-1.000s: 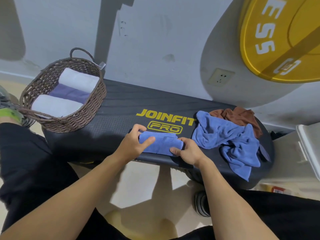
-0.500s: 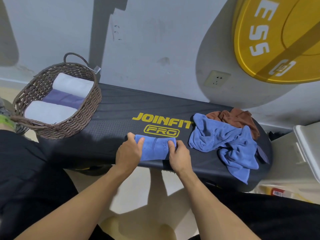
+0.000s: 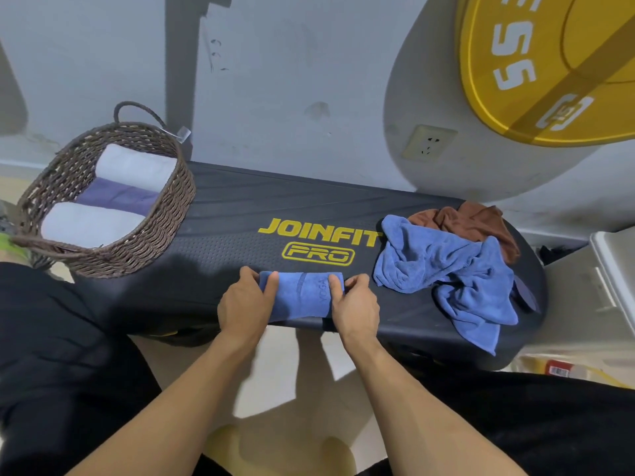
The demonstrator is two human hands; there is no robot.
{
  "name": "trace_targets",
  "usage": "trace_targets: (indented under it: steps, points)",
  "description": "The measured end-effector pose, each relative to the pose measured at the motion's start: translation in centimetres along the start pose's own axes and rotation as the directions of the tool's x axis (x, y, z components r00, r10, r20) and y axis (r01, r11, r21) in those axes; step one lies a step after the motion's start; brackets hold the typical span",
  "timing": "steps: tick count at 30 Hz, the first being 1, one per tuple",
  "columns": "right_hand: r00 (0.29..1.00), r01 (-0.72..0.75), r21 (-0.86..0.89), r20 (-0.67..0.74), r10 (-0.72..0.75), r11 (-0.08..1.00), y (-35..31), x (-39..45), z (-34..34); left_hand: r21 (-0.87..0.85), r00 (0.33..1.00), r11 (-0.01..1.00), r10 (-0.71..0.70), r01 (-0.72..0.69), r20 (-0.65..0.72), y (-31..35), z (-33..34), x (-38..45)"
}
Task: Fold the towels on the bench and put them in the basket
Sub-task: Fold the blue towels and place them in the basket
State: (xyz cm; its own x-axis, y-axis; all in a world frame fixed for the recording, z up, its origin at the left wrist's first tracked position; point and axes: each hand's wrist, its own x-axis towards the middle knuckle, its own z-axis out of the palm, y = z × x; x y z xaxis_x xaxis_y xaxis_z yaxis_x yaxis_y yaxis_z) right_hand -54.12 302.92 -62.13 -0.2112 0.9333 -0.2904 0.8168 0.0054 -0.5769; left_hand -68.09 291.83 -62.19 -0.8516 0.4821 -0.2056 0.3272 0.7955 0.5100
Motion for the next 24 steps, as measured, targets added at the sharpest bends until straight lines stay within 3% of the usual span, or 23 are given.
trace_targets:
  steps: [3, 5, 7, 8, 10, 11, 13, 16, 19, 21, 24]
  points:
    - [0.999, -0.008, -0.026, 0.035, 0.009, 1.000, -0.1, 0.2, 0.0, 0.089, 0.995, 0.994, -0.073, 0.067, 0.071, -0.6, -1.1, 0.2]
    - [0.999, -0.013, -0.015, 0.045, 0.013, 1.000, 0.0, 0.4, -0.1, 0.125, 0.970, 0.984, -0.147, 0.125, 0.192, -0.9, -1.7, 0.3]
    - [0.998, -0.016, -0.002, 0.057, 0.016, 1.000, 0.0, 0.5, -0.2, -0.030, 0.918, 0.971, -0.215, 0.238, 0.333, -0.8, -2.2, 0.1]
    - [0.998, -0.016, 0.002, 0.068, 0.016, 1.000, -0.1, 0.6, -0.3, -0.182, 0.885, 0.925, -0.242, 0.334, 0.398, -0.6, -2.4, 0.1]
    - [0.995, -0.020, 0.005, 0.096, 0.020, 1.000, -0.3, 0.5, -0.3, -0.465, 0.821, 0.709, -0.291, 0.530, 0.491, -0.3, -2.9, 0.2]
    - [0.994, -0.025, 0.005, 0.109, 0.024, 1.000, -0.4, 0.5, -0.3, -0.543, 0.802, 0.608, -0.302, 0.579, 0.516, -0.1, -3.0, 0.3]
    - [0.992, -0.034, -0.012, 0.122, 0.035, 0.999, -0.5, 0.5, -0.5, -0.583, 0.787, 0.541, -0.300, 0.606, 0.539, 0.6, -2.9, 0.4]
    - [0.989, -0.026, -0.104, 0.142, 0.041, 0.994, -1.0, 0.7, -1.4, -0.559, 0.794, 0.597, -0.245, 0.576, 0.556, 2.3, -2.4, 0.9]
    - [0.974, -0.057, -0.210, 0.203, 0.100, 0.976, -2.0, 0.9, -2.9, -0.607, 0.842, 0.627, -0.157, 0.488, 0.516, 4.0, -2.1, 1.6]
    - [0.966, -0.053, -0.244, 0.232, 0.111, 0.968, -3.3, 1.1, -4.3, -0.617, 0.896, 0.711, -0.042, 0.337, 0.441, 4.5, -2.1, 1.9]
    - [0.925, 0.147, -0.131, 0.369, -0.089, 0.980, -6.4, 1.3, -7.3, -0.505, 0.907, 0.863, 0.232, -0.026, 0.350, 4.5, -3.8, 2.1]
